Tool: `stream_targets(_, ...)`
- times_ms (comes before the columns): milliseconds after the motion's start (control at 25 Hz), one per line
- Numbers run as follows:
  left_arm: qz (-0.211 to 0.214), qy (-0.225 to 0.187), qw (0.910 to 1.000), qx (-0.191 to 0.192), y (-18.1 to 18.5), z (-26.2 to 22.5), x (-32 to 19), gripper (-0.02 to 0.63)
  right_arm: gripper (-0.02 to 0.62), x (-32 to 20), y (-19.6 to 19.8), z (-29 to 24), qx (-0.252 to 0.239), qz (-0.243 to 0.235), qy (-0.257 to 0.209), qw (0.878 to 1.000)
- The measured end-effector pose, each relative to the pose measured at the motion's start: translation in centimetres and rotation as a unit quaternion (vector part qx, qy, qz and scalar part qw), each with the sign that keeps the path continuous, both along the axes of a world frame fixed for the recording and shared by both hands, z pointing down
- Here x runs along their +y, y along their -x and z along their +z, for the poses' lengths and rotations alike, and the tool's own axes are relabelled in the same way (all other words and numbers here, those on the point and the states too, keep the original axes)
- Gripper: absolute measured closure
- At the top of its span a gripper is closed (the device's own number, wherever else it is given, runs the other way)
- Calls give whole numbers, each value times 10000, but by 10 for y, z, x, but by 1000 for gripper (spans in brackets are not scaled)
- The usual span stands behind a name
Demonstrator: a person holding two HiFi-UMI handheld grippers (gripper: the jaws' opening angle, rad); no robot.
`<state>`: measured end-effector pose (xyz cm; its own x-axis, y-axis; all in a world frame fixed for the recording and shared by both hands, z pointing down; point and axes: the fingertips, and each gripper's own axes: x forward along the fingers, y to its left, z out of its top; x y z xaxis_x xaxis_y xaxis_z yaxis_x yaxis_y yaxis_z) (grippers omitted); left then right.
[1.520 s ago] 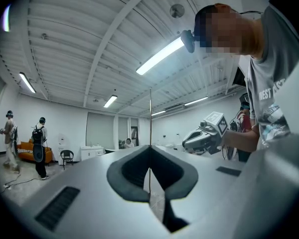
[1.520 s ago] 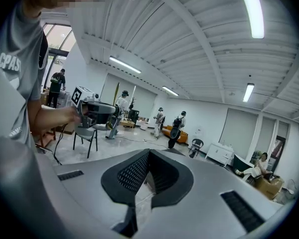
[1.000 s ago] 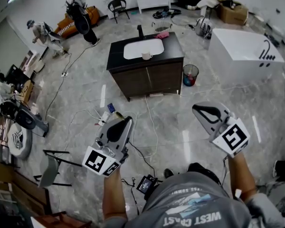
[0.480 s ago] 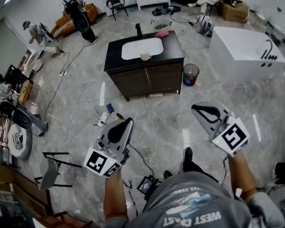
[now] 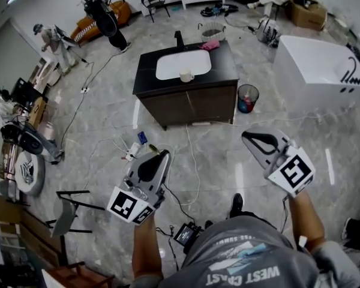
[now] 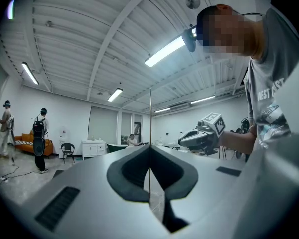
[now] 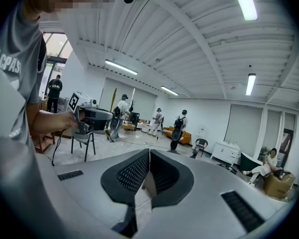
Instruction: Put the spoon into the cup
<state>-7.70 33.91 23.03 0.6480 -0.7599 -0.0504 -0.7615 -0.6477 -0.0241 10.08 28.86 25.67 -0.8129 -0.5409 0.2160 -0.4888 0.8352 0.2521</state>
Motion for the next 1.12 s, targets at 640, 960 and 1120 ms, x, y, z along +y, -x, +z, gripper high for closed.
stream_targets(640, -558, 32, 9982, -206, -53, -2, -90, 604, 563, -109, -44, 6, -200, -556, 49, 9982)
stream_targets(960, -419, 101, 9987, -261, -60, 5, -129, 604, 563, -141, -49, 25, -210, -463, 230, 9984)
stream_targets(1120, -257, 160, 9993, -227, -52, 16, -159, 604, 563, -163, -43, 30, -191, -307, 249, 9990)
